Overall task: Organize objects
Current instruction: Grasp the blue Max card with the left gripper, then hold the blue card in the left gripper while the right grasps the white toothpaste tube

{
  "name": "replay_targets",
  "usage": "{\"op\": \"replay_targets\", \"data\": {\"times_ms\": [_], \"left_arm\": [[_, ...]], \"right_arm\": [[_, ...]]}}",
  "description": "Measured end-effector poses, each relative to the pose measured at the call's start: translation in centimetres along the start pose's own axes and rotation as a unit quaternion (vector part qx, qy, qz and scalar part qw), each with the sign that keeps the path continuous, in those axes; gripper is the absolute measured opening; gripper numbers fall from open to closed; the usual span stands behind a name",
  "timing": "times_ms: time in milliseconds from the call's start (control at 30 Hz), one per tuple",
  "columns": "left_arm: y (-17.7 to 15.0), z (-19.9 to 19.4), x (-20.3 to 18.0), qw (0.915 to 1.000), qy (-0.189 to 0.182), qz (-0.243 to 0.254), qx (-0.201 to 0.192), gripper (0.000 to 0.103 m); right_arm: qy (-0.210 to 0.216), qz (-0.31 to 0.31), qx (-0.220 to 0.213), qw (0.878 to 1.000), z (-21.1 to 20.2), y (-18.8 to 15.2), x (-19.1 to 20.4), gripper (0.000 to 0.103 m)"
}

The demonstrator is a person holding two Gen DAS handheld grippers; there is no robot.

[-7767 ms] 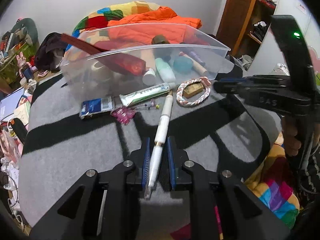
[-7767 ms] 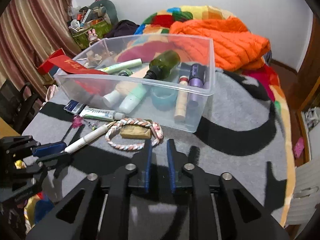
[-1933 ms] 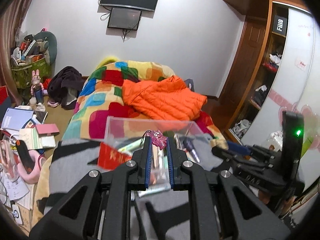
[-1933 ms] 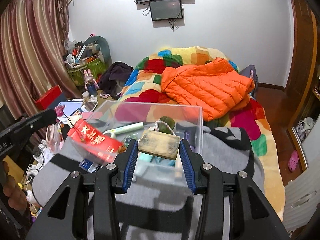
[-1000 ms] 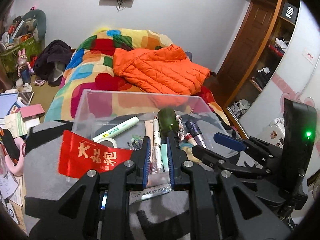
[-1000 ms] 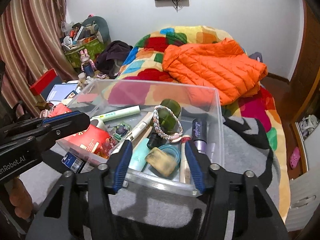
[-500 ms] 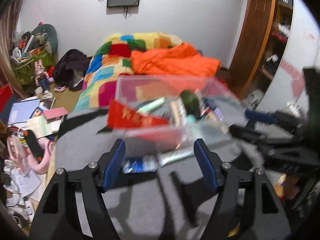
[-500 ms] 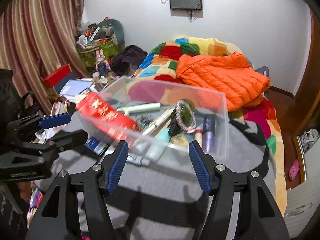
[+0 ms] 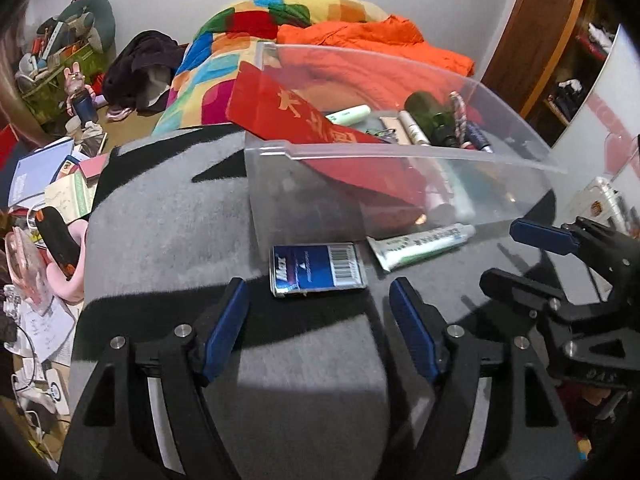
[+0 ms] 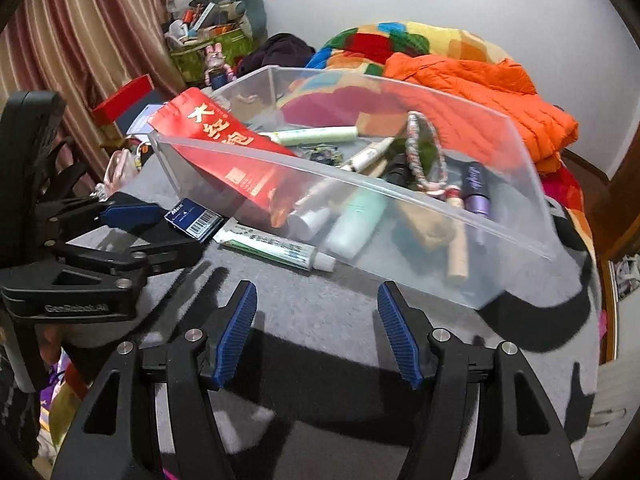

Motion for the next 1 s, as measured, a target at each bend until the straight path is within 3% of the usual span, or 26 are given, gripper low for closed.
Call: {"op": "replay_targets", "data": {"times_ms": [33, 100, 167, 400, 500, 567, 767, 900, 1000], "left_arm": [[0.2, 0.2, 0.0, 1.0000, 0.006, -0.002, 0.001, 0.072], [0.4, 0.0, -0.1, 0.9998, 0.019, -0.002, -0.007, 0.053], [0.3, -0.1, -0.3, 0.9999, 0.010, 0.005, -0.007, 0.048], [-0.5, -0.5, -0.7, 0.9997, 0.003, 0.015, -0.018, 0.047], [-0.7, -0.4, -1.2, 0.9995, 0.006, 0.022, -0.020, 0.047], [-0.9, -0.5, -1.4, 0.9995, -0.009, 0.023, -0.020, 0.047], [-2.5, -1.6, -2.4, 0.9984, -0.034, 0.035, -0.028, 0.047], [-3.0, -2.7, -2.2, 0.9983, -0.017, 0.034, -0.043, 0.047], [-2.2, -2.7, -1.5, 0.9988, 0.014, 0.019, -0.042, 0.047]], "right_arm": [[0.002, -0.002, 0.001, 1.000, 0.3, 0.2, 0.1, 0.057], [0.004, -0.006, 0.003, 1.000, 0.7, 0.6, 0.3, 0.055], [0.001, -0.010, 0.004, 1.000, 1.0, 0.9, 0.6, 0.054], [0.005, -0.026, 0.003, 1.000, 1.6, 1.4, 1.6, 0.054], [0.004, -0.042, 0.002, 0.999, 1.5, 1.2, 2.2, 0.046], [0.025, -0.056, 0.009, 0.998, 1.4, 1.0, 2.5, 0.037], [0.047, -0.110, 0.015, 0.993, -0.1, -1.4, 3.8, 0.035], [0.010, -0.106, 0.006, 0.994, -0.4, -1.4, 3.4, 0.035], [0.012, -0.067, 0.020, 0.997, 0.7, 0.0, 1.9, 0.036]]}}
Point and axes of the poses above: each gripper's, at about its wrist camera, not at the fingertips, and z roughly the way its jaws point, x to its left, y to its top, the point moved 1 cm from there along z, roughly the way its jaws point, and after that the axes turned 11 degrees about x, right-handed, at the moved point
